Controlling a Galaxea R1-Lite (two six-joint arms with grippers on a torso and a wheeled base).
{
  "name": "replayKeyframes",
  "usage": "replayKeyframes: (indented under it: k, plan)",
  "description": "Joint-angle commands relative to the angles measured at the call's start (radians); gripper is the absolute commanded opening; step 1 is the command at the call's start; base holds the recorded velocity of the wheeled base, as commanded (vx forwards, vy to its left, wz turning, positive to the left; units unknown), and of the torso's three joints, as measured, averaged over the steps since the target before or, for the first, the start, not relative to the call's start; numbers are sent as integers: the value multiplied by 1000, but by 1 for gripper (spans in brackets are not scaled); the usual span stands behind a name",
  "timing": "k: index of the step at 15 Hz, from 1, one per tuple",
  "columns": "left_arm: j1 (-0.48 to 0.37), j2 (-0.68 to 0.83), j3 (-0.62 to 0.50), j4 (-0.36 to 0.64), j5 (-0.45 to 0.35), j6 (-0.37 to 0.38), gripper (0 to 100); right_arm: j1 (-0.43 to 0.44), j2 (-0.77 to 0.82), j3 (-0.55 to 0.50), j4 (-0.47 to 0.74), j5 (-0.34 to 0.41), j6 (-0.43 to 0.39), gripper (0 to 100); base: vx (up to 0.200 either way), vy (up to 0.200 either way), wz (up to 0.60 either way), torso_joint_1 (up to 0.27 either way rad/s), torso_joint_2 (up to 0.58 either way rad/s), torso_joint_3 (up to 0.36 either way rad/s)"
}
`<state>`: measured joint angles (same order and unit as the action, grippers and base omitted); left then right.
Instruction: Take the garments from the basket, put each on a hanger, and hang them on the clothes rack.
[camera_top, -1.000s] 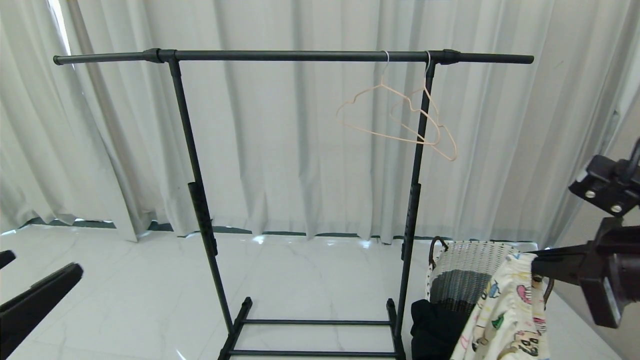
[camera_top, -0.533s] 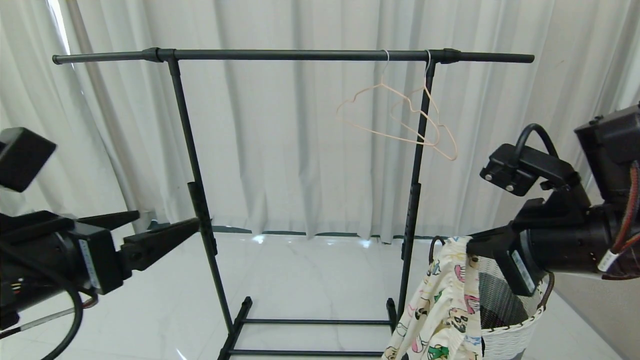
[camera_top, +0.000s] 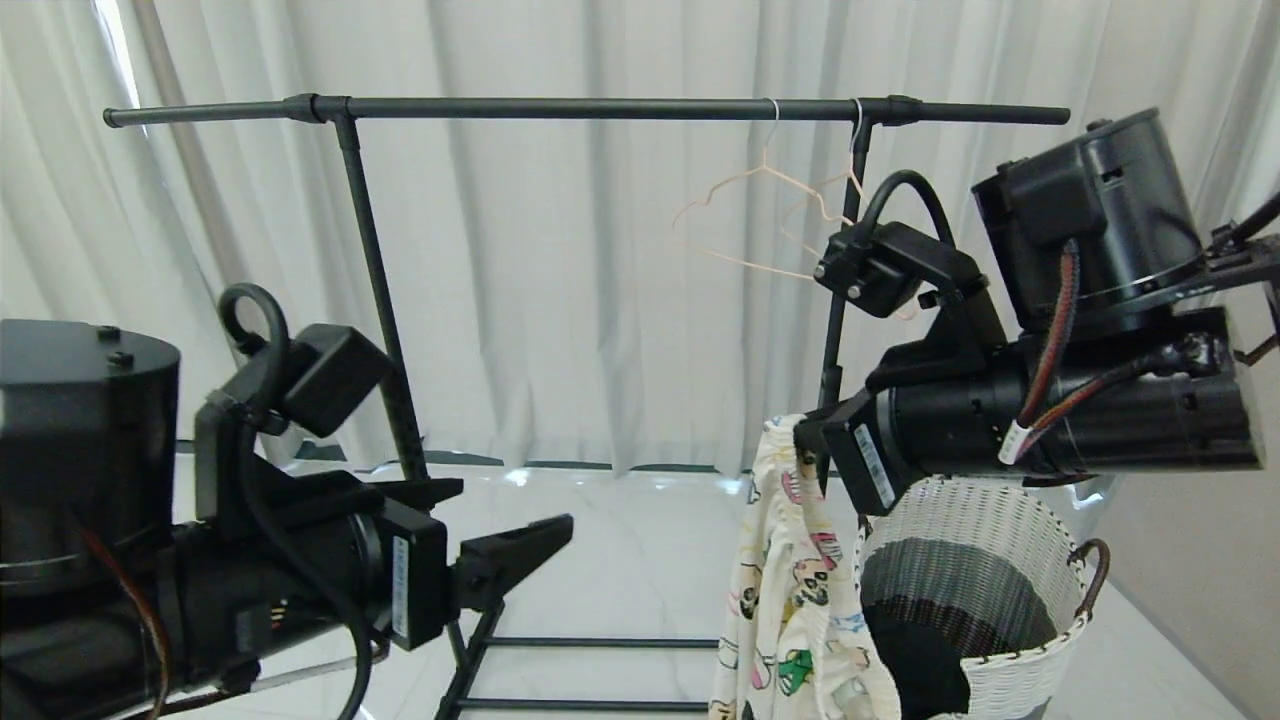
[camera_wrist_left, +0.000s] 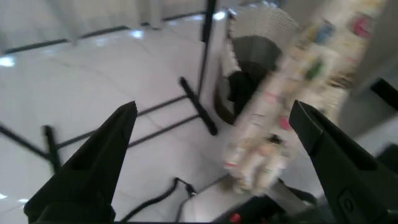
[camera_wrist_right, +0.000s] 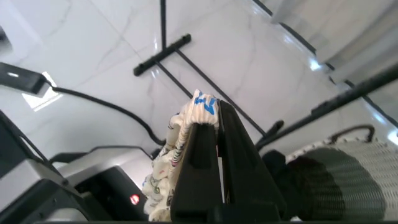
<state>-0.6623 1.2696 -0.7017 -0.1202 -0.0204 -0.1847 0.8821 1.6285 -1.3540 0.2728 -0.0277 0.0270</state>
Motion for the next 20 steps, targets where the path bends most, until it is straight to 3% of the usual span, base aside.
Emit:
replayKeyframes:
  k: [1, 3, 4, 9, 15, 16, 20]
  plan:
    - [-161, 77, -10, -27, 25, -76, 100, 26, 60, -62, 2, -1, 1, 0, 0, 0, 0, 0, 0, 0]
    - [-244, 143, -19, -56, 116, -147, 100, 32, 67, -82, 6, -23, 2, 0, 0, 0, 0, 0, 0, 0]
    - [-296, 202, -33, -91, 200, -205, 100, 34, 65, -82, 6, -43, 2, 0, 0, 0, 0, 0, 0, 0]
    - [-330, 347, -41, -168, 215, -242, 100, 83, 65, -119, 49, -83, 1, 0, 0, 0, 0, 0, 0, 0]
    - [-344, 471, -73, -176, 235, -392, 100, 126, 50, -195, 121, -89, 1, 0, 0, 0, 0, 0, 0, 0]
    - [-393, 461, -65, -174, 237, -411, 100, 129, 50, -201, 128, -90, 1, 0, 0, 0, 0, 0, 0, 0]
    - [-401, 514, -38, -174, 298, -417, 100, 129, 40, -201, 129, -95, 1, 0, 0, 0, 0, 0, 0, 0]
